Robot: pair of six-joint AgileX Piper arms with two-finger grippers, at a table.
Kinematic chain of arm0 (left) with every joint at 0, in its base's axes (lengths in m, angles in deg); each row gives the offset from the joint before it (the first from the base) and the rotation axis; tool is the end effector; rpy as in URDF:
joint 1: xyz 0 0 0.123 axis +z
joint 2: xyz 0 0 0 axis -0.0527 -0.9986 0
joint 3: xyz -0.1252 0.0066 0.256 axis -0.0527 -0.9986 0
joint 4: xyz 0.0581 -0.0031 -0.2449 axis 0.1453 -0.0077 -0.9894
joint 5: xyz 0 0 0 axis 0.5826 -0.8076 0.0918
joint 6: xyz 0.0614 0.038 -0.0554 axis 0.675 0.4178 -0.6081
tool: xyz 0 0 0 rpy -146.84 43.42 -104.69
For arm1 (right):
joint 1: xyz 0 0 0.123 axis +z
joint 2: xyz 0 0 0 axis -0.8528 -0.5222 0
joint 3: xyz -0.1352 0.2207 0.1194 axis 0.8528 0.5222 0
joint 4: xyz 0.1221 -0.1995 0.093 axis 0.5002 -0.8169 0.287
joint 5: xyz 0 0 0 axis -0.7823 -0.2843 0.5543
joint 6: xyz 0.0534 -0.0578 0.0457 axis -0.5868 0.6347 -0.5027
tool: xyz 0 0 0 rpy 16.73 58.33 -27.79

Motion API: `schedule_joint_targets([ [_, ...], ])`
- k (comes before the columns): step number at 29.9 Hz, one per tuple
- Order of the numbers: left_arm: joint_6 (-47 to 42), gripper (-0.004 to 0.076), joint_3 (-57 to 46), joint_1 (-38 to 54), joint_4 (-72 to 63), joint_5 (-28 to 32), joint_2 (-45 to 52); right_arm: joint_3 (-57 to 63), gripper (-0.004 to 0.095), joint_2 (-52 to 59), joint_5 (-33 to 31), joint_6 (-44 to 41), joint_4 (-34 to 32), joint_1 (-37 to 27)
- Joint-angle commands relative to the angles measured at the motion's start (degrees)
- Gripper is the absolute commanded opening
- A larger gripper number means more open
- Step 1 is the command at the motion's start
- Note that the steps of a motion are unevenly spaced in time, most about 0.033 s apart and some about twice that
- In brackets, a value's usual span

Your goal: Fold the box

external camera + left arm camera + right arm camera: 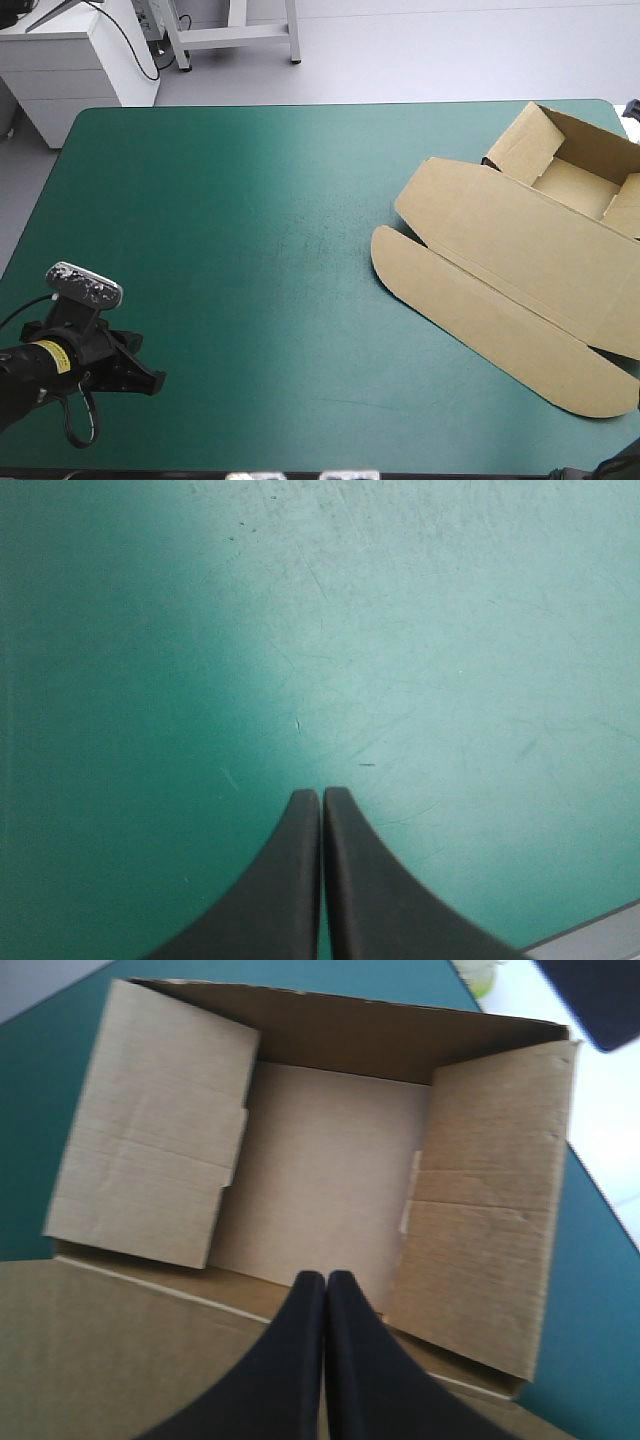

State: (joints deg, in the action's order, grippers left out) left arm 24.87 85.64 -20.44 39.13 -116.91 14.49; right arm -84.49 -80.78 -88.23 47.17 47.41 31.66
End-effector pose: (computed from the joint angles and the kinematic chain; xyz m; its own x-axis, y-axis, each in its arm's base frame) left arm 0.0923 -0.0401 0.3675 -0.7178 0.3397 -0.6078 0.4168 0.9089 0.0157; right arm 0.3297 -0.1469 0.4367 -0.6446 0.4549 -0.6144 0.4087 0.8843 0.2259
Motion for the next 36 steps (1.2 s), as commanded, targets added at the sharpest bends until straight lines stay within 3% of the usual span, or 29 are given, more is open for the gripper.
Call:
schedule_joint_targets([
  [1,-0.04,-0.0008,1.46,0.02,-0.56,-0.79,-0.01,-1.69,-0.0015,4.65,-0.42,2.26,5.51,0.28],
  [9,-0.04,-0.0008,1.46,0.02,-1.06,3.02,-0.01,-1.17,-0.0015,8.58,-0.42,3.29,5.09,10.50],
  [17,-0.04,-0.0008,1.46,0.02,-3.32,3.02,-0.01,-1.13,-0.0012,9.97,-0.42,2.78,-6.32,30.40],
  [22,-0.04,-0.0008,1.46,0.02,-3.32,3.02,-0.01,0.79,-0.0012,11.97,-0.42,3.17,-7.70,40.19],
  [26,-0.04,-0.0008,1.46,0.02,-3.32,4.37,-0.01,6.00,-0.0014,15.64,-0.42,3.46,-10.27,43.45],
  [36,-0.04,-0.0008,1.46,0.02,-3.32,8.85,-0.01,29.74,-0.0014,34.80,0.77,5.49,-11.55,43.43],
])
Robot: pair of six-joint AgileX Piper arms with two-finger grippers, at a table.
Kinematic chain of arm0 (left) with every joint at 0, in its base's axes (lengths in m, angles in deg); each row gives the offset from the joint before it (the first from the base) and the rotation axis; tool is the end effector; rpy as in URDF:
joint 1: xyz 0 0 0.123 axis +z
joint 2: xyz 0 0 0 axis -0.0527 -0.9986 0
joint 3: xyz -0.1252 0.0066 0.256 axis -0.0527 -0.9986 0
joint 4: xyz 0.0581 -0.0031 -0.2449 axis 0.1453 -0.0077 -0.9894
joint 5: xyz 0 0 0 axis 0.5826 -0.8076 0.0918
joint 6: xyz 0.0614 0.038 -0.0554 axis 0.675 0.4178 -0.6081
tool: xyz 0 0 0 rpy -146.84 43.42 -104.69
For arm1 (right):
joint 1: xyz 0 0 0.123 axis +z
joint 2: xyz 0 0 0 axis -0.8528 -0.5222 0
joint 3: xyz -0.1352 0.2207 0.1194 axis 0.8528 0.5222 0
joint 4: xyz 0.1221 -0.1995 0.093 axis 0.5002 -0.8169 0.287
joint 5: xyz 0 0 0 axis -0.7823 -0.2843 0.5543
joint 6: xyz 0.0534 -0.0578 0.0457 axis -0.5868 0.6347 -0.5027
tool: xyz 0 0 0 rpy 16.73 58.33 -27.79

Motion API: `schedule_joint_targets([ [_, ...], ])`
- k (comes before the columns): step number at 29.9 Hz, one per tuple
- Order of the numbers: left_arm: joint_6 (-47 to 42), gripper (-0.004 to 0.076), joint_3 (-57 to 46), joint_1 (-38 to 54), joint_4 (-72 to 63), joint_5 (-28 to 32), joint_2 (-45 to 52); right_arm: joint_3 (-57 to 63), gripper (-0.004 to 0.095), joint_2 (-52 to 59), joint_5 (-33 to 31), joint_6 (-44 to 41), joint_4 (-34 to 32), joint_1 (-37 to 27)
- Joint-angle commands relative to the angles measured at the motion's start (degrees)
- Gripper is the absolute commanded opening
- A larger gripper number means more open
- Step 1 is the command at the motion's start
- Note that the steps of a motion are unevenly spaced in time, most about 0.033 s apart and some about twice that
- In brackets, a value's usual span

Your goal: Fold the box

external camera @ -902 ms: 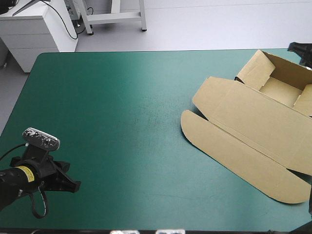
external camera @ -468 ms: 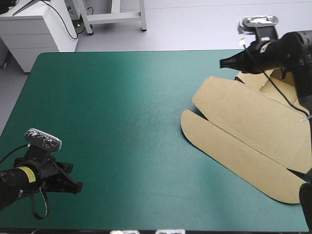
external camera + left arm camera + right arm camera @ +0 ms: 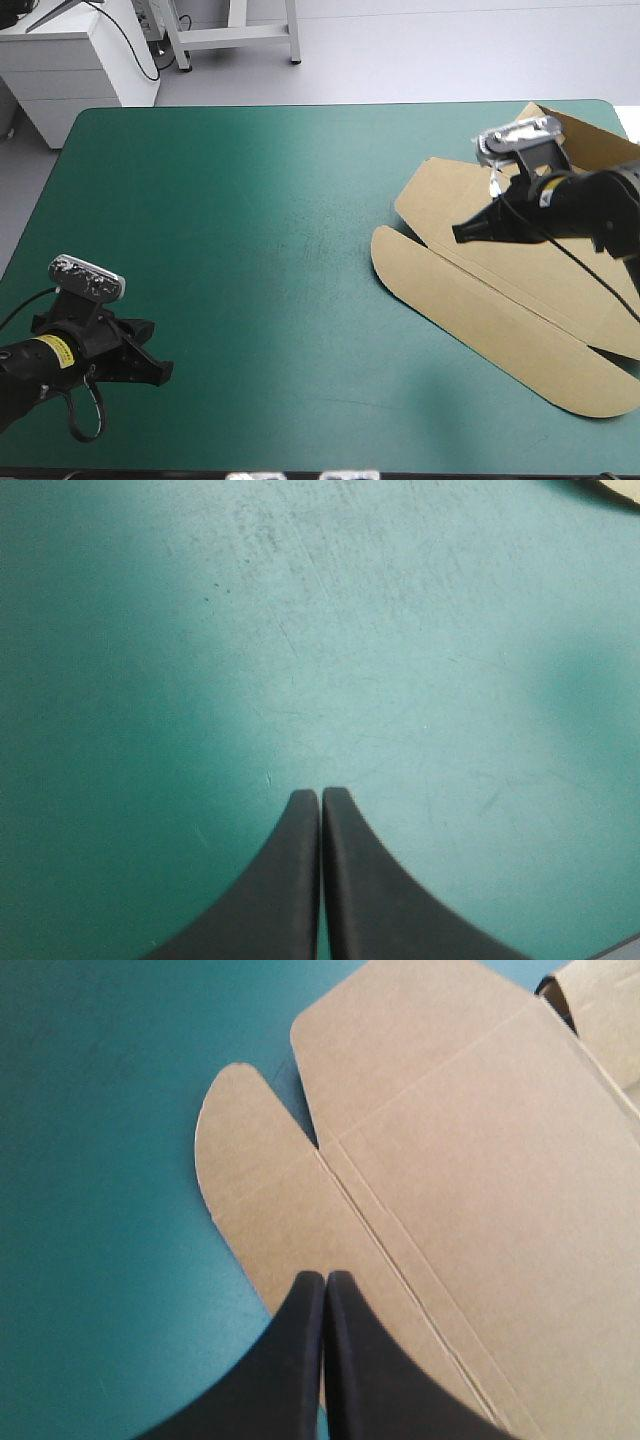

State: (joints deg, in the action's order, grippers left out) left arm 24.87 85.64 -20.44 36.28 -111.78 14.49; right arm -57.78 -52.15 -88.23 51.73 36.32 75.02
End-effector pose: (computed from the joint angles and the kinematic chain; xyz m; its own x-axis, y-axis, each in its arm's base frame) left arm 0.0964 -0.0464 0.3729 -0.6729 0.2980 -0.6771 0.4296 0.9025 -0.0296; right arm 0.2094 0.0635 0.4475 -0.7151 -0.2386 -0.6571 -0.3125 0.9499 -0.0048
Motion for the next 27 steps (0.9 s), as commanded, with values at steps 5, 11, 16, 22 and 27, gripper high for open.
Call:
schedule_joint_targets([
  [5,-0.04,-0.0008,1.46,0.02,-1.01,2.78,-0.01,13.07,-0.0014,17.63,2.62,0.94,-0.21,0.07],
  [11,-0.04,-0.0008,-1.95,0.02,-5.08,3.48,0.88,25.32,-0.0014,30.75,7.12,1.38,0.14,0.07],
  [16,0.12,-0.0008,-6.57,0.02,-7.15,3.53,2.67,35.40,-0.0014,41.03,9.93,1.38,1.90,0.07],
  [22,3.60,-0.0008,-11.87,0.02,-8.28,5.65,6.15,45.27,-0.0014,49.80,12.83,1.38,4.92,0.07],
  [27,4.25,-0.0008,-16.68,0.02,-8.40,7.27,10.20,51.35,-0.0014,53.28,14.16,1.38,7.04,0.07],
])
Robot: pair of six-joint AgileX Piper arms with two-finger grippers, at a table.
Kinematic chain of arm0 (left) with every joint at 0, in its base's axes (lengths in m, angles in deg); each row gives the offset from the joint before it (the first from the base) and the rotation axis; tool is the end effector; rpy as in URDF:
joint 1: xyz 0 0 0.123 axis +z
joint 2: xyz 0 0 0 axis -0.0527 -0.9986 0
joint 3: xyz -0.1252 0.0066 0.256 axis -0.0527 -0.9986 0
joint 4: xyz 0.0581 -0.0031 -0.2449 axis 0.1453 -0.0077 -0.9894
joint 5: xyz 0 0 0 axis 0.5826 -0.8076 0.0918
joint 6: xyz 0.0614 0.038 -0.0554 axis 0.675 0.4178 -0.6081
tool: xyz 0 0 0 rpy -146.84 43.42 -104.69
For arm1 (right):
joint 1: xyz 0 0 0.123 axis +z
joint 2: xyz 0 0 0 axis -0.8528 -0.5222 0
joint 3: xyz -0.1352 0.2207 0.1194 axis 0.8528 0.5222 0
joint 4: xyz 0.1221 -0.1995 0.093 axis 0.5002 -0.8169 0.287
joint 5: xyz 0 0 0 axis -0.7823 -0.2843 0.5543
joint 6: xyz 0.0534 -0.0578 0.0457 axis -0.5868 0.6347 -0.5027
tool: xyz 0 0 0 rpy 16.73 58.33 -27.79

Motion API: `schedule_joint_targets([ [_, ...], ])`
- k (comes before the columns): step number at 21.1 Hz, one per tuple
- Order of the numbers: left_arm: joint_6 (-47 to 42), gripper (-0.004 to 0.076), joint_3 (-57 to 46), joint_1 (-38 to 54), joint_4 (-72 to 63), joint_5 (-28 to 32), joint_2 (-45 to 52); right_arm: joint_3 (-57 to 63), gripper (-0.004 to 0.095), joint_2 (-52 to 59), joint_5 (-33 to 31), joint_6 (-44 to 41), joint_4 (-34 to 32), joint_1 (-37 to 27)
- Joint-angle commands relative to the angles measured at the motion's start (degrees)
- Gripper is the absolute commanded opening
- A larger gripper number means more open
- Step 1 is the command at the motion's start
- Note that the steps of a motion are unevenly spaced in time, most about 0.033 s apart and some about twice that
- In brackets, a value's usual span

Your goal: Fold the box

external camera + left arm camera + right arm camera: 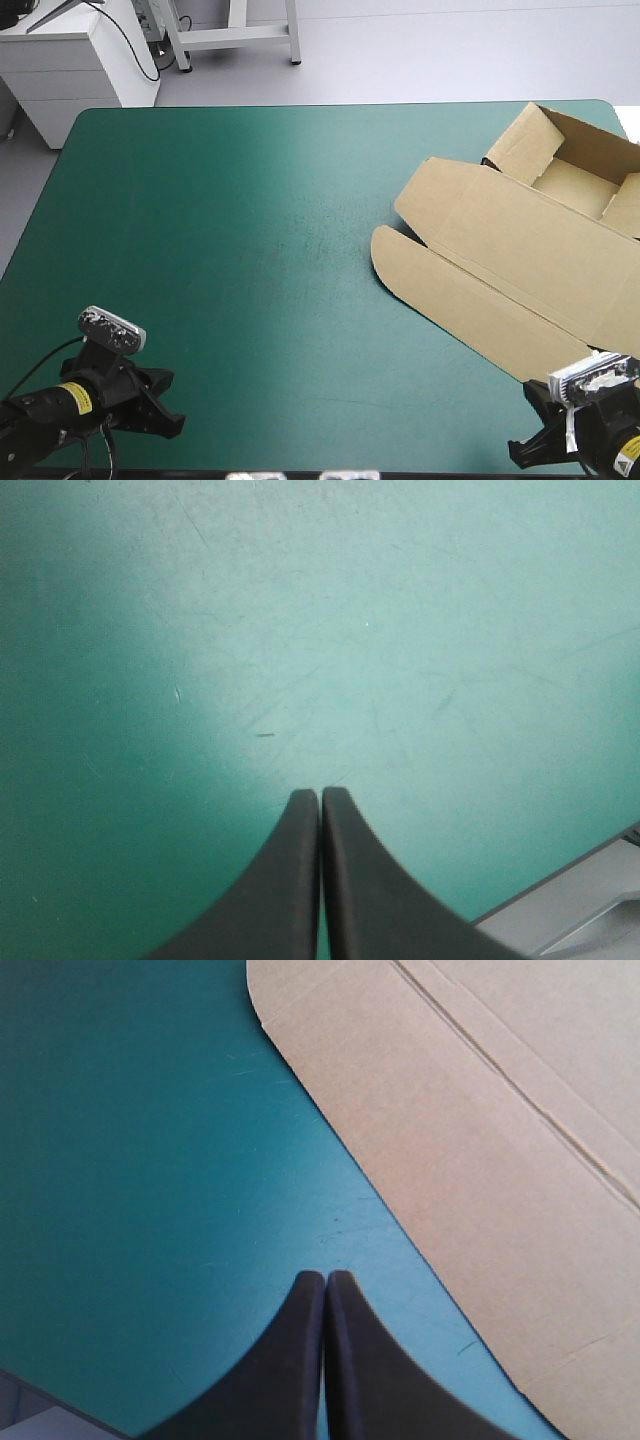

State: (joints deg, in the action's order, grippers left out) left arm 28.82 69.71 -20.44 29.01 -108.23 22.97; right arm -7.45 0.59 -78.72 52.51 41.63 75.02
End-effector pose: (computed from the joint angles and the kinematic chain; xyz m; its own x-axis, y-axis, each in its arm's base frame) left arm 0.0706 -0.0461 0.3095 -0.7065 0.3198 -0.6314 0.4919 0.8633 -0.1132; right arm 0.0272 0.0171 0.3101 -0.5779 -0.1635 -0.7996 -0.3523 0.9337 0.0637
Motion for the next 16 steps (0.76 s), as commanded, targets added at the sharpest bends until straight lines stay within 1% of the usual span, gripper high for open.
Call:
schedule_joint_targets([
  [1,0.42,-0.0008,-1.56,0.02,-1.24,3.98,2.33,1.78,-0.0014,0.71,4.65,0.59,1.97,0.07],
  [8,-0.50,-0.0008,-9.68,0.02,-4.02,5.30,4.33,7.02,-0.0014,0.81,4.75,0.68,2.21,0.07],
  [10,-0.50,-0.0008,-10.31,0.02,-3.49,4.10,4.33,8.58,-0.0014,0.81,4.20,0.68,2.21,0.07],
  [16,-0.50,-0.0008,-10.55,0.02,-3.47,3.72,4.33,8.86,-0.0014,0.81,3.98,0.57,2.21,0.07],
])
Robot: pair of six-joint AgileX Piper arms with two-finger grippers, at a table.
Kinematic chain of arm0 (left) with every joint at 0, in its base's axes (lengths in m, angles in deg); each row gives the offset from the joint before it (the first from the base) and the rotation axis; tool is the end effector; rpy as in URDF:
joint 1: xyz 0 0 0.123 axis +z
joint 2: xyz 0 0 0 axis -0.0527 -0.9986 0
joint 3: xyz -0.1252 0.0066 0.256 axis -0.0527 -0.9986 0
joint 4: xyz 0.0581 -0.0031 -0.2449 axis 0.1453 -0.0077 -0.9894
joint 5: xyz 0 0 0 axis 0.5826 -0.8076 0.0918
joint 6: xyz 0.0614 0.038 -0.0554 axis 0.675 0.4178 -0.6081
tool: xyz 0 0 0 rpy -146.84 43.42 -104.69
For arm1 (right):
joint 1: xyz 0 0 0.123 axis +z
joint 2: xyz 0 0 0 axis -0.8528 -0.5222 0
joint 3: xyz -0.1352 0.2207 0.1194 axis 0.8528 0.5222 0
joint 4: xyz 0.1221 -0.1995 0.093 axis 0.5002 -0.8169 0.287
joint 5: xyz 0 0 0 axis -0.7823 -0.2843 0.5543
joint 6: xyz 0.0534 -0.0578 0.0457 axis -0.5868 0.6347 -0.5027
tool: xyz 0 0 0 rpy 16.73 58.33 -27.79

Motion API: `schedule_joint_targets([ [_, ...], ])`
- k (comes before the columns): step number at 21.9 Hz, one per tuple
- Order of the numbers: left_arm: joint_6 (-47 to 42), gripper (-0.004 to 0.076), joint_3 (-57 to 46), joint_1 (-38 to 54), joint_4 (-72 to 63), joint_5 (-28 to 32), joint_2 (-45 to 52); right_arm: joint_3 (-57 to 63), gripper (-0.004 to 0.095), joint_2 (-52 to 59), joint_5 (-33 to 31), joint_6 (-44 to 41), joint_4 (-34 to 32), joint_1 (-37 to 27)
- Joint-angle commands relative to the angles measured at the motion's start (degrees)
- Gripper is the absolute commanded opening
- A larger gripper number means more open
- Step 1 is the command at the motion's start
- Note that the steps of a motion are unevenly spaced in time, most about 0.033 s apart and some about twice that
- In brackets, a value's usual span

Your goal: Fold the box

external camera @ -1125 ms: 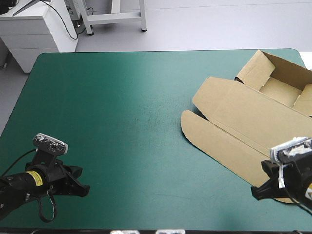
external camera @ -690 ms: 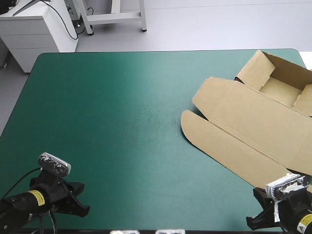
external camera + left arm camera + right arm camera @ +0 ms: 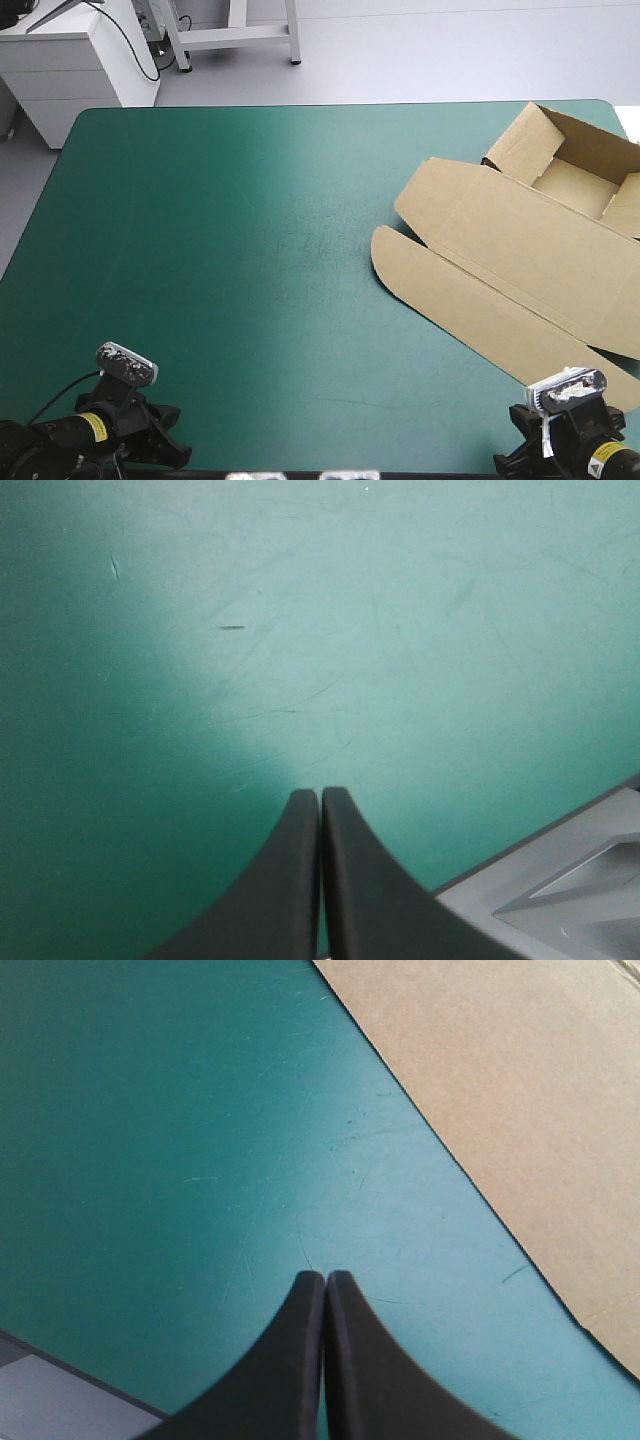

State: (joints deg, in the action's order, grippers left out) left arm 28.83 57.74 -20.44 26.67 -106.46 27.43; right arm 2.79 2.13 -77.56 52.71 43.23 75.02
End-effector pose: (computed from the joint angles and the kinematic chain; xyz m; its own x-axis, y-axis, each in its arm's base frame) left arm 0.0565 -0.0432 0.2553 -0.7711 0.3206 -0.5502 0.4762 0.8639 -0.1639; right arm 0.0319 0.0207 0.2598 -0.6769 -0.1801 -0.7137 -0.3506 0.9314 0.0975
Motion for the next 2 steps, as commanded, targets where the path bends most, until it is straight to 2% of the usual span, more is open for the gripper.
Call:
schedule_joint_targets([
  [1,-0.50,-0.0008,1.43,0.02,-1.13,1.95,-0.12,-1.38,-0.0014,-0.73,2.83,0.38,0.61,0.07],
  [2,-0.50,-0.0008,1.43,0.02,-1.13,1.95,-0.12,-1.38,-0.0014,-0.73,2.83,0.38,0.61,0.07],
])
